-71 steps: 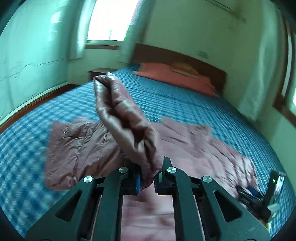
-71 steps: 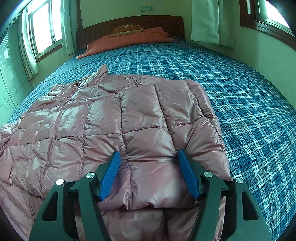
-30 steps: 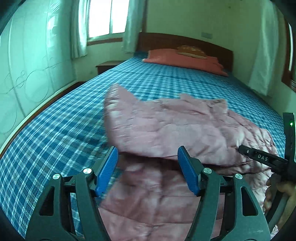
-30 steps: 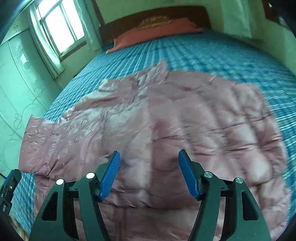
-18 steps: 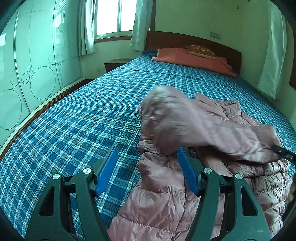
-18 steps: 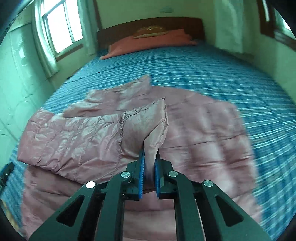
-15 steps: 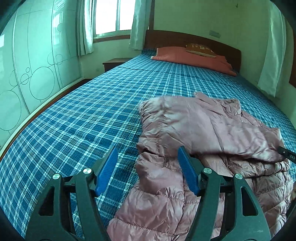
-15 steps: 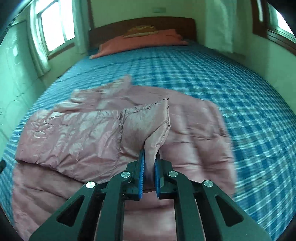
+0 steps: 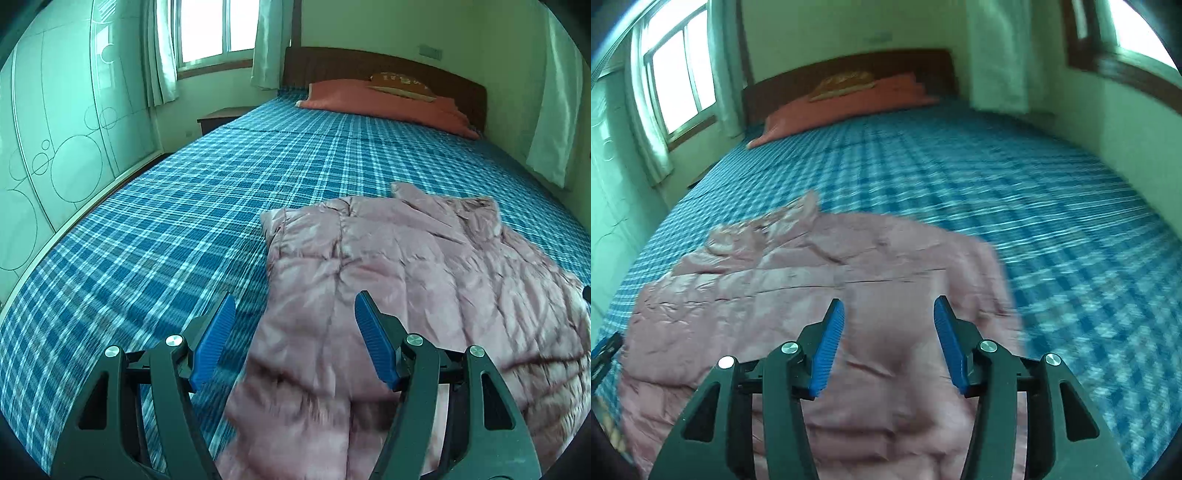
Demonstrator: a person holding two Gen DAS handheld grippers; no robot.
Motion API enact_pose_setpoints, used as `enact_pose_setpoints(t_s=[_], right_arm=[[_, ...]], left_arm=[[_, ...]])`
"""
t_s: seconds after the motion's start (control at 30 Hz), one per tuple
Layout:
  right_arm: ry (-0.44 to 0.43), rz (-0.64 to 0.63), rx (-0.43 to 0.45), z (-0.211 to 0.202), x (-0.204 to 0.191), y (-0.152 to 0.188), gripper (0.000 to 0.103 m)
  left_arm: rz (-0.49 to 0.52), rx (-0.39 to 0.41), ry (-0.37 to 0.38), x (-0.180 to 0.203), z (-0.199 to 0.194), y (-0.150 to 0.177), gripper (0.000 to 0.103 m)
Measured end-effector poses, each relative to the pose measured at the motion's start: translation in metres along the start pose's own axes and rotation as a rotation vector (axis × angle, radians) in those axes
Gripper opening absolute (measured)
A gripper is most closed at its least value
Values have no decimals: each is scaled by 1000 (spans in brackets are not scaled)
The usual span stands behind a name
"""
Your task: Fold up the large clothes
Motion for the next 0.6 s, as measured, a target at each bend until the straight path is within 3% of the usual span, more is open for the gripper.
enact_pose_setpoints(t_s=[0.1, 0.2, 0.4, 0.47, 0.53, 0.6], right_arm=[[-5, -30, -40, 32, -11, -2, 51], [6, -55, -142, 64, -13, 11, 52], [23, -80, -77, 26, -13, 20, 52], [46, -93, -86, 23, -11, 33, 53], [49, -129, -104, 33, -13, 45, 55], [48, -144, -87, 30, -13, 45, 55]], left_arm=[[-13, -50, -19, -2, 25, -1, 67], [-8, -149, -26, -2, 53, 8, 68], [-20, -28, -2, -9, 13, 10, 68], [1, -58, 1, -7, 20, 16, 68], [26, -149, -1, -3, 40, 27, 69], [0, -149, 6, -8, 37, 23, 69]])
Point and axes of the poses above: each gripper's, at about its wrist camera, not at the fingertips, and z roughly the way its jaws point, x to its right, y to its underside, the point moved 3 cm from there along z, roughly the way its jaws point, and after that the axes turned 2 degrees about -z, right-handed, at the moved point
